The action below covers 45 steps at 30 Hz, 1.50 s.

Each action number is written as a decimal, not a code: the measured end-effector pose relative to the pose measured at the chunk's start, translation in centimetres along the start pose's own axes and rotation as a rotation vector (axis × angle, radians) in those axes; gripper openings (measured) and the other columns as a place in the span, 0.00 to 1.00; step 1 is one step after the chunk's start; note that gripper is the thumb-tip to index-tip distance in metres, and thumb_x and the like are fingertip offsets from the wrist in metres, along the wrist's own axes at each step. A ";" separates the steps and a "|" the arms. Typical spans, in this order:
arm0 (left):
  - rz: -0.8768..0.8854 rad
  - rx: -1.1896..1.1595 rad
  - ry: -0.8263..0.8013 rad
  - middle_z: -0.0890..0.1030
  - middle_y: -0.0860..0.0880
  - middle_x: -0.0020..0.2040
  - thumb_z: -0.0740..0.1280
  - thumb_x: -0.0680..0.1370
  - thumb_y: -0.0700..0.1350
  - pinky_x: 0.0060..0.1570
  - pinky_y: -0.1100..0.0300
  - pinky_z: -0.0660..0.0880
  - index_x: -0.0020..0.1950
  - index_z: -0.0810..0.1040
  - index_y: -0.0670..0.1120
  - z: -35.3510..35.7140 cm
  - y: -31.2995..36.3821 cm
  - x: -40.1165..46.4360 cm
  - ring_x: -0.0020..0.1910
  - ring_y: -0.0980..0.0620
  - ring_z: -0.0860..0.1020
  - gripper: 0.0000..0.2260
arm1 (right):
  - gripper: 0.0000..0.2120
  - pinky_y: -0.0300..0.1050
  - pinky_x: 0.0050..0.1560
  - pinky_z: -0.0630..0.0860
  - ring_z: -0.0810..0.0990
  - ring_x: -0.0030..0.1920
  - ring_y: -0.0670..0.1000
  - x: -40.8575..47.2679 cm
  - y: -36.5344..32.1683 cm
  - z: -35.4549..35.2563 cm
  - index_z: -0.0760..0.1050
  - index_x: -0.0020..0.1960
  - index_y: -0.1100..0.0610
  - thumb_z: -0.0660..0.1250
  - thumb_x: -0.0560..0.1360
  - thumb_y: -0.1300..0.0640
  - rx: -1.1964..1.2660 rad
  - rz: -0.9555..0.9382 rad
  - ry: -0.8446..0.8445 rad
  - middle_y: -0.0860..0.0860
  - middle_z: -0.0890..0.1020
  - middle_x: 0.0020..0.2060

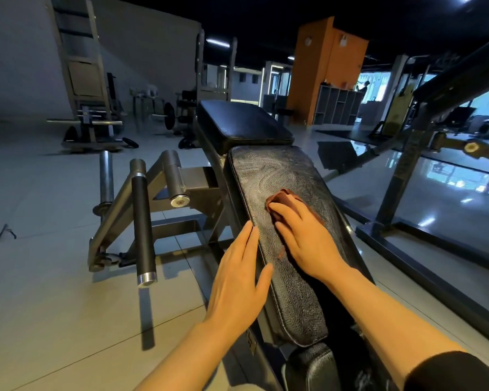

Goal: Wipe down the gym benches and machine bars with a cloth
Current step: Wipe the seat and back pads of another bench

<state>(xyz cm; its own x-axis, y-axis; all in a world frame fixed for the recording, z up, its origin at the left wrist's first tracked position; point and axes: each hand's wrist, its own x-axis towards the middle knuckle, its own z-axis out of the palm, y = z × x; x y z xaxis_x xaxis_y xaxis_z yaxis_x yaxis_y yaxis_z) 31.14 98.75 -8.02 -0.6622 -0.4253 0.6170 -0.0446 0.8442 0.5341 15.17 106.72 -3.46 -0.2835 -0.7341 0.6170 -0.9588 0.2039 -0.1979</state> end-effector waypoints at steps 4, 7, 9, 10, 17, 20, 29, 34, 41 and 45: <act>0.024 -0.033 0.013 0.51 0.58 0.78 0.59 0.81 0.54 0.72 0.68 0.47 0.79 0.53 0.51 0.4 0.0 -1.9 0.75 0.65 0.47 0.29 | 0.19 0.52 0.69 0.66 0.65 0.72 0.55 -1.1 1.7 -0.6 0.67 0.72 0.52 0.54 0.83 0.50 -0.016 0.319 0.134 0.53 0.66 0.73; -0.010 -0.062 0.010 0.50 0.59 0.78 0.61 0.81 0.51 0.71 0.70 0.46 0.79 0.52 0.52 1.3 0.3 -3.3 0.75 0.66 0.47 0.29 | 0.20 0.49 0.68 0.65 0.65 0.72 0.54 -1.5 -1.8 0.6 0.66 0.73 0.51 0.53 0.83 0.49 -0.077 0.334 0.117 0.54 0.64 0.73; -0.013 -0.072 0.012 0.49 0.58 0.78 0.61 0.81 0.51 0.70 0.72 0.44 0.79 0.51 0.52 1.6 0.6 -3.9 0.75 0.66 0.46 0.30 | 0.20 0.47 0.67 0.66 0.64 0.73 0.53 -3.3 -3.5 1.3 0.66 0.74 0.50 0.53 0.83 0.48 -0.047 0.185 0.070 0.54 0.64 0.74; -0.001 -0.065 0.011 0.48 0.58 0.78 0.62 0.81 0.51 0.70 0.72 0.44 0.79 0.51 0.52 1.7 0.7 -4.0 0.76 0.65 0.46 0.30 | 0.21 0.46 0.68 0.65 0.63 0.74 0.52 -4.3 -3.6 1.1 0.66 0.74 0.49 0.52 0.83 0.48 -0.022 0.110 0.039 0.53 0.64 0.74; 0.076 -0.067 -0.026 0.53 0.52 0.79 0.65 0.79 0.48 0.72 0.61 0.51 0.79 0.56 0.48 1.7 0.8 -5.4 0.76 0.58 0.51 0.30 | 0.20 0.55 0.67 0.70 0.68 0.70 0.53 -6.5 2.9 -0.8 0.67 0.72 0.51 0.53 0.82 0.49 -0.014 0.373 0.154 0.52 0.67 0.71; 0.107 -0.021 -0.031 0.55 0.49 0.79 0.67 0.78 0.47 0.73 0.57 0.52 0.78 0.58 0.45 1.9 0.9 -5.8 0.77 0.55 0.52 0.30 | 0.18 0.53 0.69 0.68 0.68 0.69 0.53 -6.4 0.5 0.3 0.67 0.72 0.50 0.54 0.84 0.51 -0.048 0.438 0.204 0.51 0.67 0.70; 0.174 0.016 -0.112 0.57 0.46 0.78 0.71 0.75 0.43 0.73 0.51 0.51 0.77 0.60 0.41 2.3 1.4 -7.7 0.78 0.52 0.51 0.33 | 0.20 0.40 0.70 0.61 0.62 0.74 0.50 -10.8 -1.4 -0.1 0.66 0.73 0.51 0.53 0.83 0.49 -0.045 0.214 0.066 0.52 0.64 0.74; 0.200 0.033 -0.157 0.57 0.47 0.78 0.71 0.75 0.42 0.73 0.53 0.51 0.77 0.59 0.42 1.8 1.3 -8.7 0.77 0.53 0.52 0.34 | 0.16 0.49 0.65 0.69 0.70 0.68 0.55 -12.3 2.3 -0.8 0.68 0.70 0.51 0.55 0.83 0.54 -0.004 0.592 0.216 0.53 0.68 0.70; 0.215 0.062 -0.205 0.56 0.47 0.78 0.73 0.73 0.40 0.73 0.52 0.53 0.77 0.58 0.42 1.6 1.4 -9.7 0.77 0.53 0.52 0.36 | 0.19 0.41 0.68 0.62 0.64 0.71 0.53 -13.2 -6.7 2.1 0.68 0.72 0.54 0.54 0.83 0.52 0.001 0.459 0.242 0.55 0.65 0.72; 0.234 0.063 -0.223 0.56 0.47 0.78 0.72 0.73 0.40 0.72 0.52 0.56 0.77 0.58 0.43 1.5 1.2 -10.1 0.77 0.51 0.54 0.36 | 0.19 0.50 0.70 0.66 0.65 0.71 0.54 -13.7 -3.4 1.4 0.66 0.72 0.52 0.53 0.83 0.50 -0.014 0.464 0.198 0.54 0.65 0.72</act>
<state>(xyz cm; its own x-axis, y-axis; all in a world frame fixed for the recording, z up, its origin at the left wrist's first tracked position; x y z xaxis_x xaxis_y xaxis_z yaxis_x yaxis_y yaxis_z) 36.66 104.51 -14.42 -0.8071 -0.1411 0.5733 0.0868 0.9321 0.3517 22.33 115.18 -12.25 -0.6769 -0.4273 0.5994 -0.7306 0.4892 -0.4763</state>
